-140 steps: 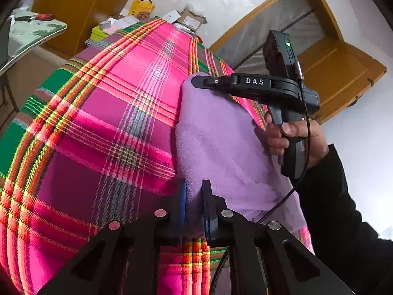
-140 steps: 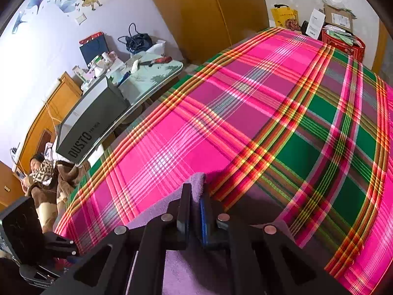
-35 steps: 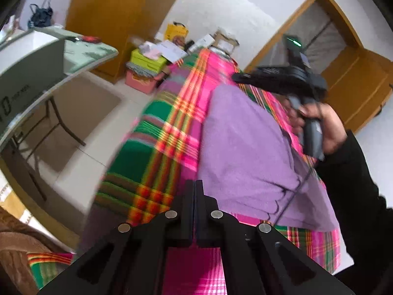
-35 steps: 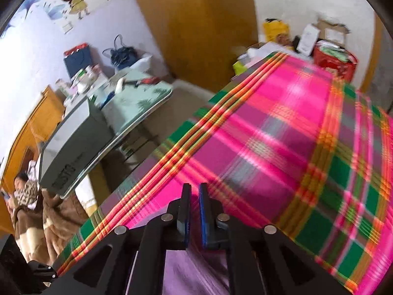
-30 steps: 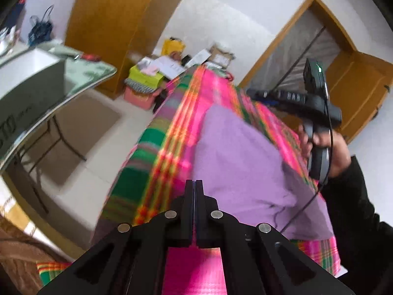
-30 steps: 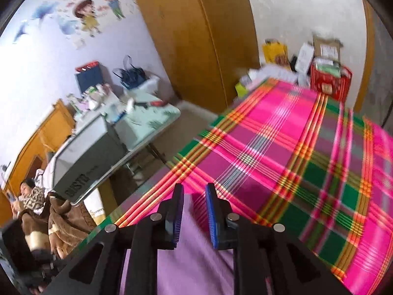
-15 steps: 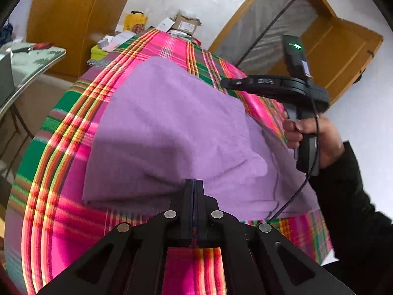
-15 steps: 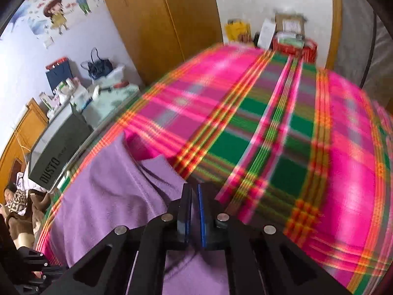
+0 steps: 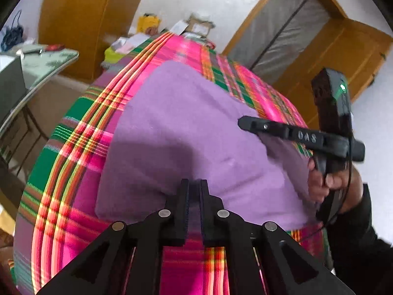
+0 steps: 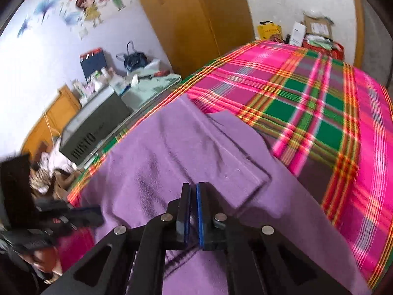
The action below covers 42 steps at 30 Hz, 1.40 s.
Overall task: Fold clothes
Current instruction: 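Grasp the ribbed sweater edge with the right gripper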
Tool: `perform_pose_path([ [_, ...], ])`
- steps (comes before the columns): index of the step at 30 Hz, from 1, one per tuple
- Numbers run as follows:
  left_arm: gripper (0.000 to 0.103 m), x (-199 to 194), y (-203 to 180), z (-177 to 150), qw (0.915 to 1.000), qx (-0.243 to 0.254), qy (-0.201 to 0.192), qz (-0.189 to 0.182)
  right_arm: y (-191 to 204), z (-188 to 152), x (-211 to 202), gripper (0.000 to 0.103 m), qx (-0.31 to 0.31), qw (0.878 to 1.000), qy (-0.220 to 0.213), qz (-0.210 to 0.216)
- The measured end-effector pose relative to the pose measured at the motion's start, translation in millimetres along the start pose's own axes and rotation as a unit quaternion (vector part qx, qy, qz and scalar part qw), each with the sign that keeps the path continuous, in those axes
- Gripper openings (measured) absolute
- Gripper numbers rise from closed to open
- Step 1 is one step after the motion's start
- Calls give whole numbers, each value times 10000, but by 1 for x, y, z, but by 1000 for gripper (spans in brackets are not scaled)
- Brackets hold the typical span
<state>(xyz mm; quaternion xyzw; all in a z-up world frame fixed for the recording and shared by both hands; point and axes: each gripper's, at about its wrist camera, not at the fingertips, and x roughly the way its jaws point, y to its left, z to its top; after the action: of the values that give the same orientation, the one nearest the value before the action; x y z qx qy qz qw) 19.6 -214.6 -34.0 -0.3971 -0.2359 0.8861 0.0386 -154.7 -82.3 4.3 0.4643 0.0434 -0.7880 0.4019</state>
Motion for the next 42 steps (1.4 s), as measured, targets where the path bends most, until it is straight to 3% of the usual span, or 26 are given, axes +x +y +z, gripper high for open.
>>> perform_pose_path([
  [4, 7, -9, -5, -1, 9996, 14, -36, -280, -5, -10, -13, 5, 267, 9995, -164, -30],
  [7, 7, -10, -6, 7, 9997, 50, -154, -193, -13, -17, -19, 10, 709, 9969, -265, 200],
  [9, 9, -6, -4, 11, 9997, 10, -145, -204, -26, -22, -19, 25, 1140, 9917, -321, 510],
  [10, 16, -4, -6, 12, 9997, 16, -112, -212, -33, -25, -19, 38, 1340, 9884, -339, 624],
  [11, 19, -1, -8, 12, 9997, 23, -78, -220, -38, -26, -17, 45, 1477, 9864, -344, 626],
  [16, 20, 12, -33, 11, 9984, 508, 13, -238, -61, -16, -8, 45, 1961, 9760, -517, 798],
  [20, 20, 16, -49, 3, 9954, 950, 57, -122, -64, -5, 6, 45, 1983, 9750, -426, 911],
  [27, 21, 12, -53, -4, 9942, 1075, 58, -71, -64, -3, 9, 45, 1975, 9746, -485, 934],
  [32, 24, 10, -53, 3, 9947, 1022, -4, -73, -63, -8, 9, 20, 1933, 9758, -452, 919],
  [35, 28, 6, -52, 8, 9952, 963, -104, -143, -64, -9, 4, 13, 1986, 9732, -562, 1015],
  [39, 40, 11, -50, 5, 9948, 1011, -10, -145, -60, -10, -3, 15, 1945, 9730, -665, 1050],
  [42, 40, 11, -51, 5, 9951, 974, -6, -179, -68, -11, -2, 31, 2054, 9738, -487, 845],
])
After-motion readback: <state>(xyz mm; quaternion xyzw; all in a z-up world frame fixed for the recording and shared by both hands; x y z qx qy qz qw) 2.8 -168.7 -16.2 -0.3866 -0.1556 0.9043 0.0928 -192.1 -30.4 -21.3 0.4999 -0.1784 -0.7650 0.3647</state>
